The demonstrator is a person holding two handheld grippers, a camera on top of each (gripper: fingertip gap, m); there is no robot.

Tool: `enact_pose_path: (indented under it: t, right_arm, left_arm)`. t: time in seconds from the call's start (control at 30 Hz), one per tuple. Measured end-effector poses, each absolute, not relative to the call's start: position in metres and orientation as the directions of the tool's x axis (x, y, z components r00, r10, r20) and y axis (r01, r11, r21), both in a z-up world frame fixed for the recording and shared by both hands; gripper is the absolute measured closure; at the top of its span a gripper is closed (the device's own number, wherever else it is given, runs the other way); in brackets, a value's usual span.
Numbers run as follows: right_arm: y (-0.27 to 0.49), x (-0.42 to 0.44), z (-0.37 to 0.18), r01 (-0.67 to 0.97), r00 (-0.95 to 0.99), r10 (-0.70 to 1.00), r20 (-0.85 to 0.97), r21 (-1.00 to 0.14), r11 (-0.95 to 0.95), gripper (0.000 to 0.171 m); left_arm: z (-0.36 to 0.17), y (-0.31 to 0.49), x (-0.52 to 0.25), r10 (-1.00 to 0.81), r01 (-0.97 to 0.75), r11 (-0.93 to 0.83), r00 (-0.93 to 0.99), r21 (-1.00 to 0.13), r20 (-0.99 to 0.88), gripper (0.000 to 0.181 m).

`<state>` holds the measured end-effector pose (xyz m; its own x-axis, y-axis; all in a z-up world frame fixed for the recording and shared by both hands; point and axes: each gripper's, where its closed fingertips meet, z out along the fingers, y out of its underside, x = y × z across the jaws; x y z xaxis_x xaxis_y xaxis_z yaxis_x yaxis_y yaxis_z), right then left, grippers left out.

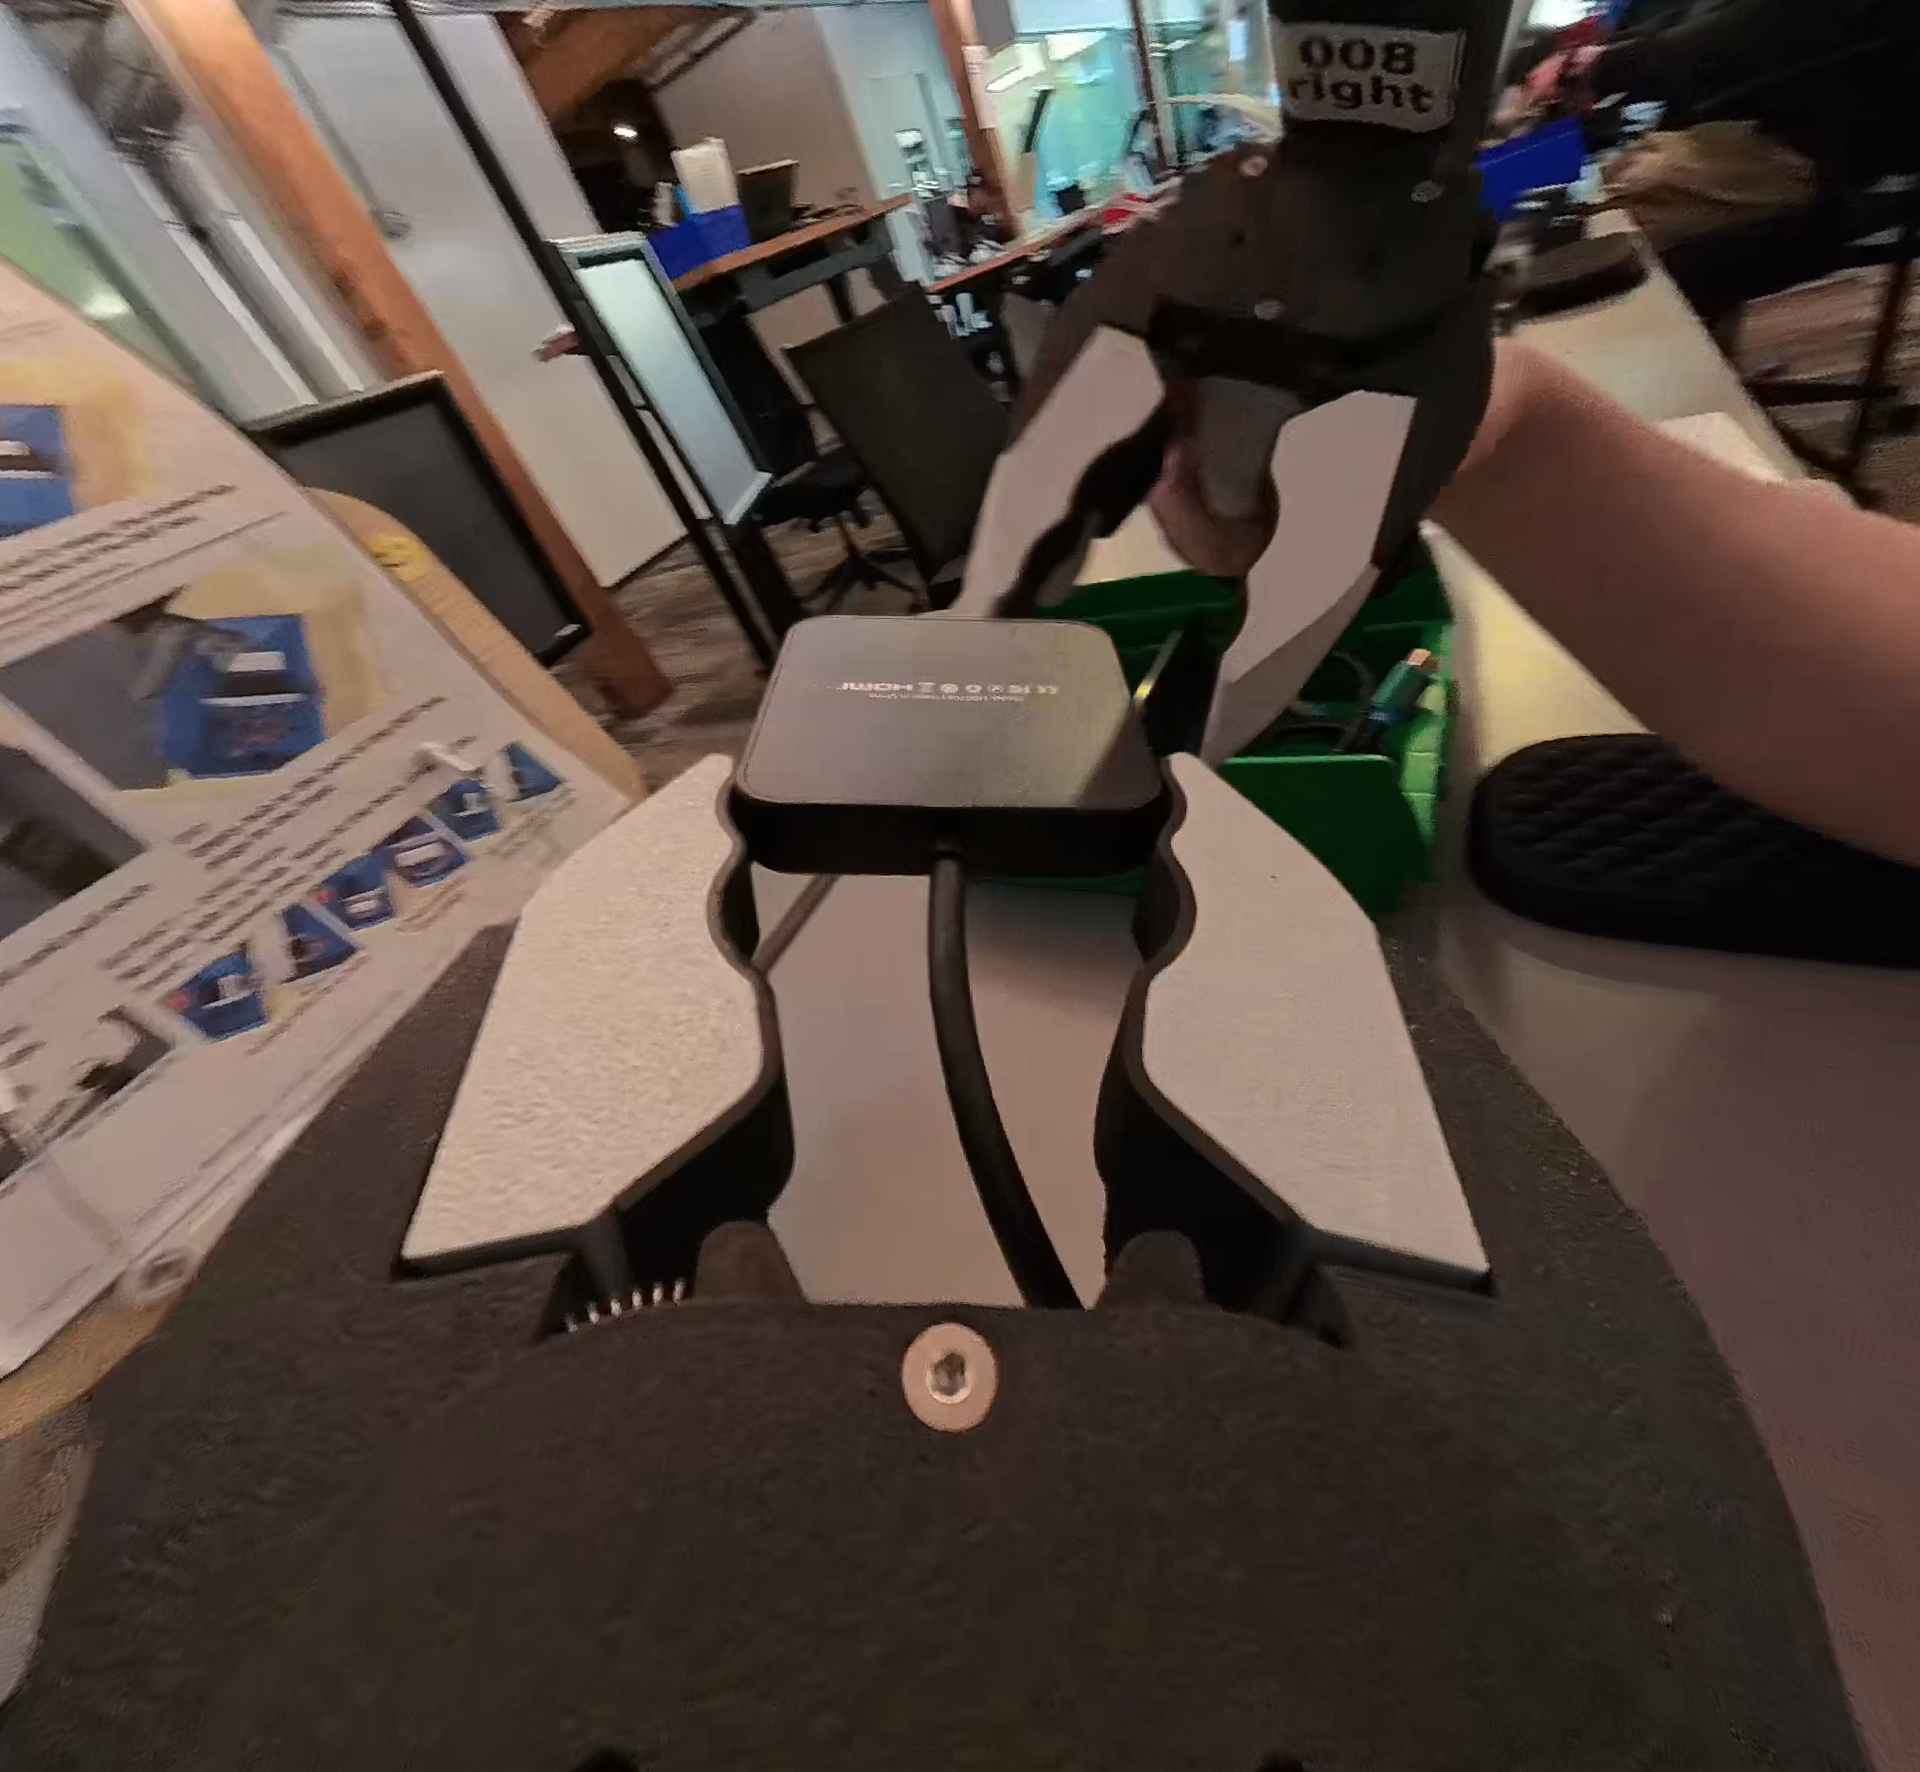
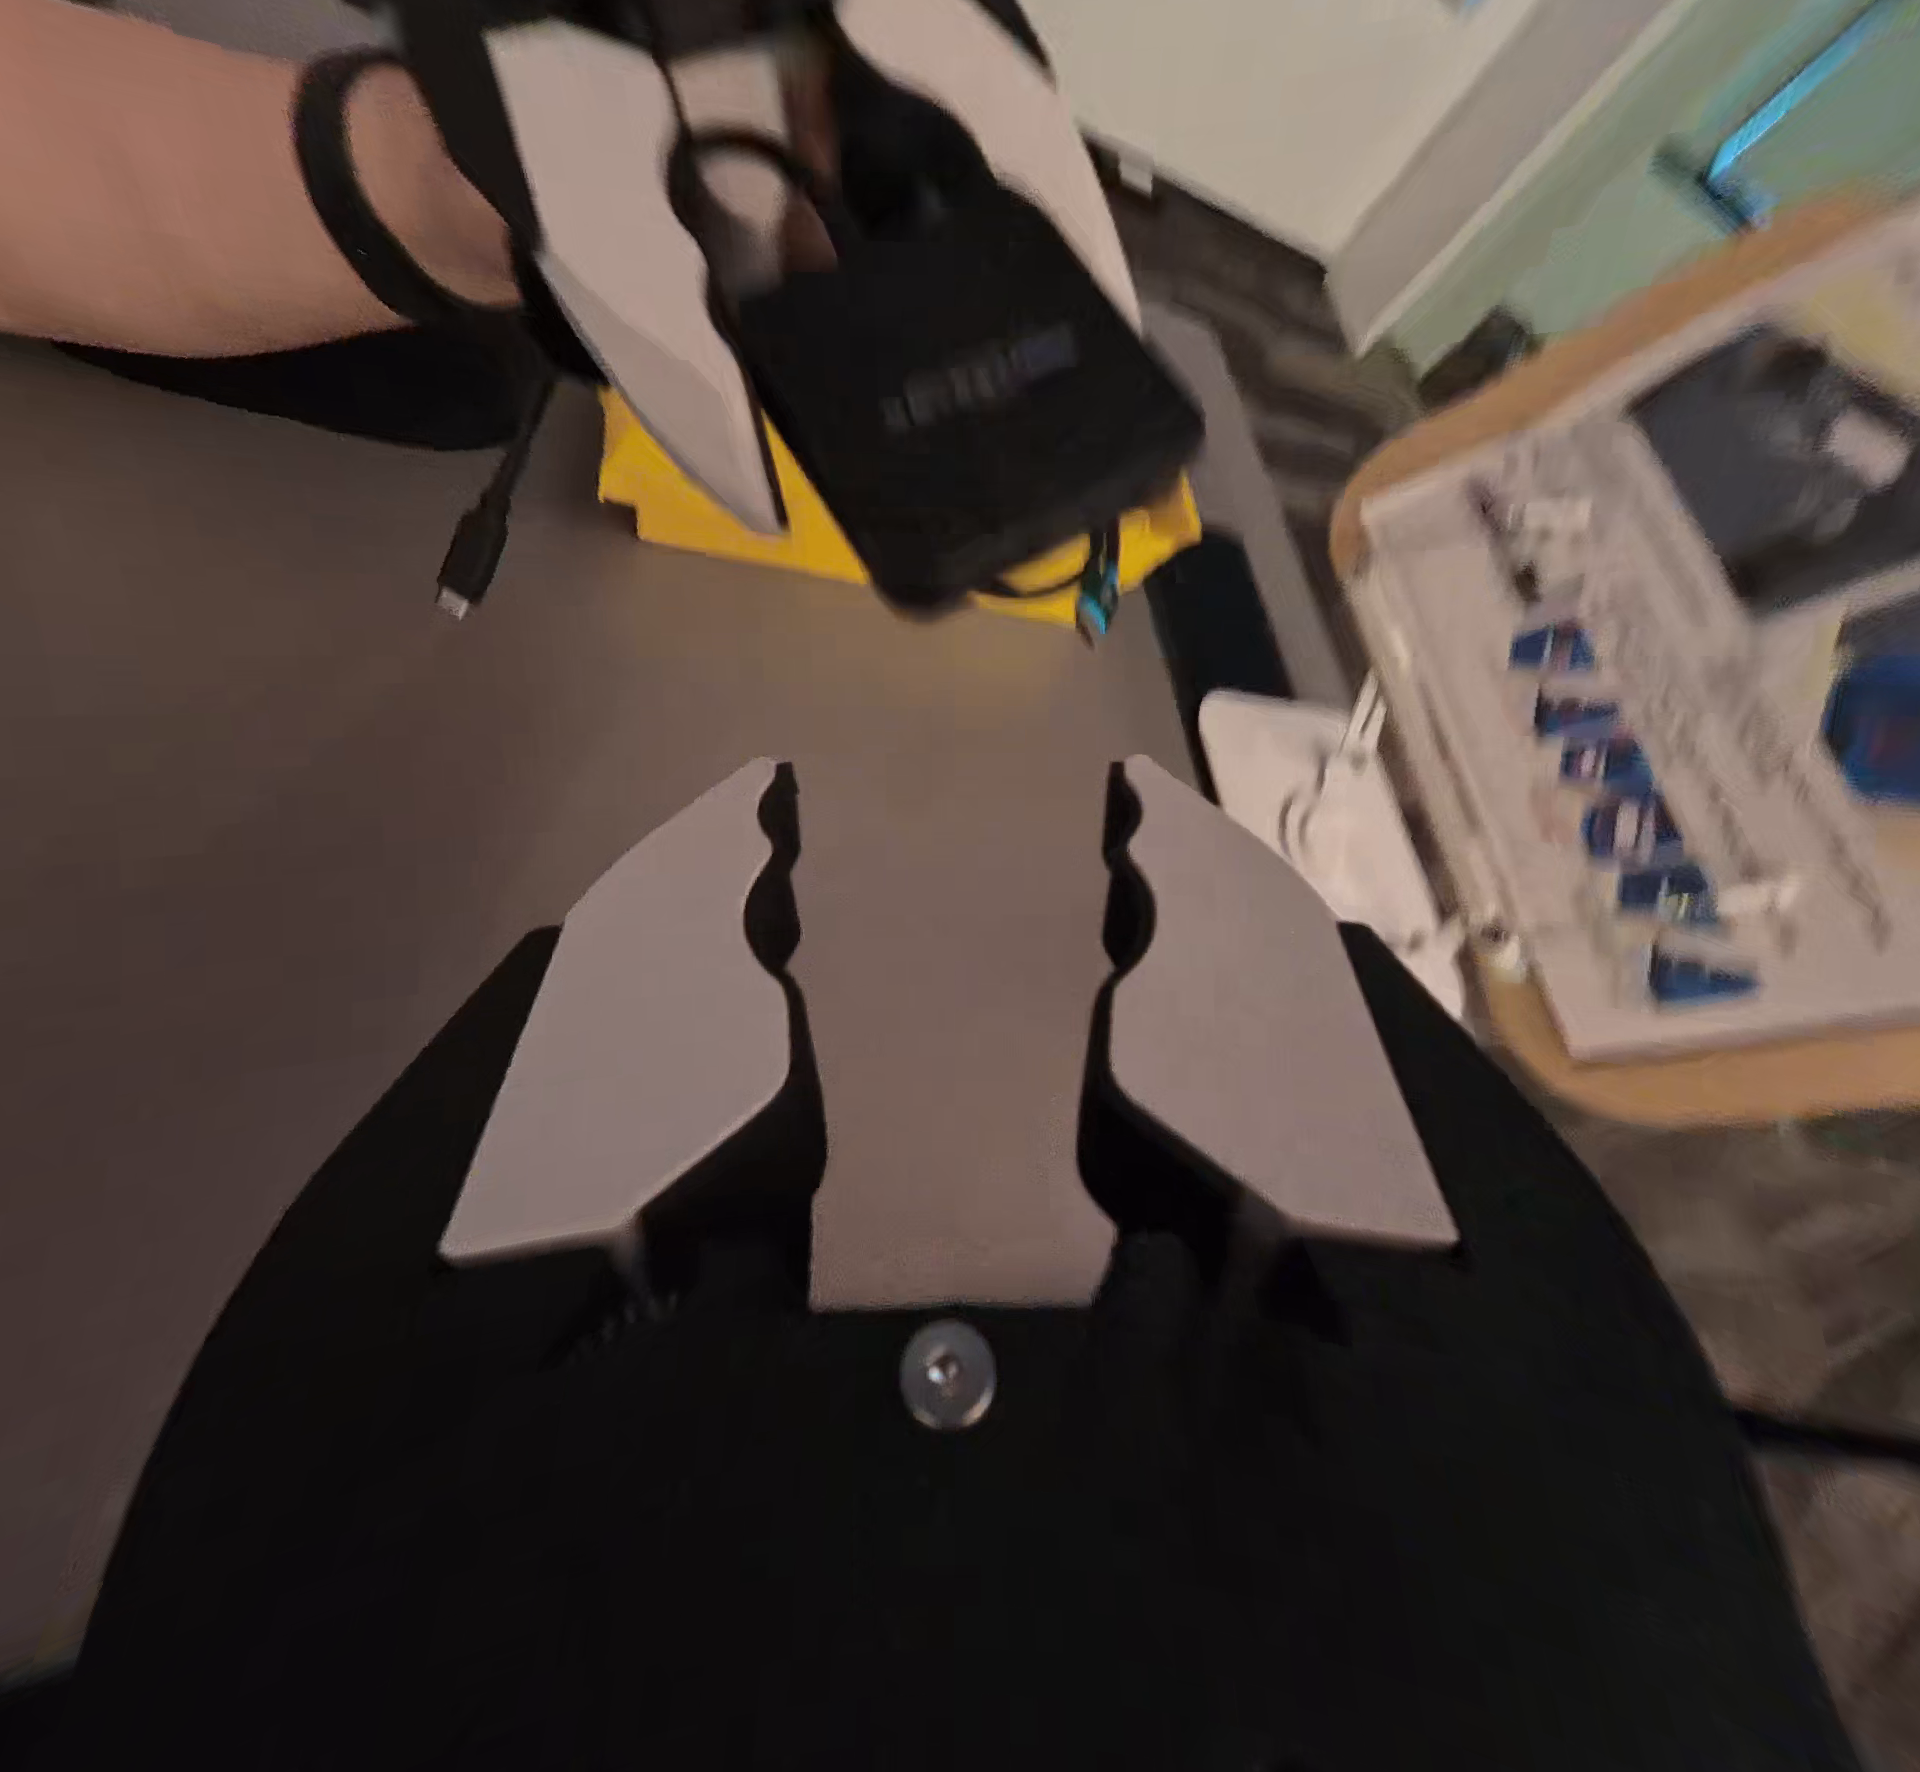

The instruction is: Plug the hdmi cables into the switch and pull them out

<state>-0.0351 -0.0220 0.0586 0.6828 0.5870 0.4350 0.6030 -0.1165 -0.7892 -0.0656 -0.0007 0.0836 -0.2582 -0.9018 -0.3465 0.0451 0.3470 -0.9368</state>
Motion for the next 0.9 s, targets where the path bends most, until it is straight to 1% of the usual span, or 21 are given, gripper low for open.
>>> enact_pose_path:
  t: [0.07, 0.17, 0.23, 0.33, 0.4, 0.47, 0.57, 0.9]
  right_arm:
    - [-0.022, -0.056, 0.069, 0.600, 0.637, 0.601, 0.483, -0.800, 0.007, 0.103]
    - [-0.026, -0.070, 0.084, 0.519, 0.625, 0.612, 0.485, -0.843, 0.139, 0.103]
    - [-0.025, -0.070, 0.086, 0.517, 0.626, 0.596, 0.504, -0.839, 0.166, 0.103]
    - [-0.020, -0.066, 0.081, 0.570, 0.618, 0.561, 0.551, -0.805, 0.163, 0.102]
    - [-0.021, -0.069, 0.076, 0.566, 0.604, 0.587, 0.539, -0.809, 0.160, 0.100]
    - [-0.023, -0.074, 0.070, 0.555, 0.585, 0.632, 0.509, -0.819, 0.145, 0.104]
    - [-0.025, -0.076, 0.060, 0.563, 0.567, 0.673, 0.474, -0.820, 0.103, 0.102]
    - [-0.026, -0.076, 0.050, 0.634, 0.558, 0.679, 0.477, -0.773, 0.023, 0.100]
  left_arm:
    - [0.081, -0.009, -0.068, -0.886, 0.047, 0.341, -0.319, -0.939, -0.337, 0.110]
    - [0.078, -0.017, -0.070, -0.868, 0.048, 0.345, -0.362, -0.937, -0.339, 0.110]
    - [0.076, -0.018, -0.071, -0.863, 0.044, 0.347, -0.377, -0.937, -0.337, 0.110]
    - [0.071, -0.024, -0.072, -0.841, 0.034, 0.361, -0.420, -0.932, -0.341, 0.110]
    - [0.067, -0.028, -0.072, -0.826, 0.027, 0.382, -0.438, -0.924, -0.354, 0.110]
    - [0.064, -0.031, -0.073, -0.815, 0.025, 0.395, -0.453, -0.918, -0.363, 0.110]
    - [0.057, -0.034, -0.074, -0.799, 0.010, 0.397, -0.488, -0.918, -0.351, 0.110]
    - [0.051, -0.039, -0.073, -0.783, 0.010, 0.416, -0.504, -0.909, -0.364, 0.110]
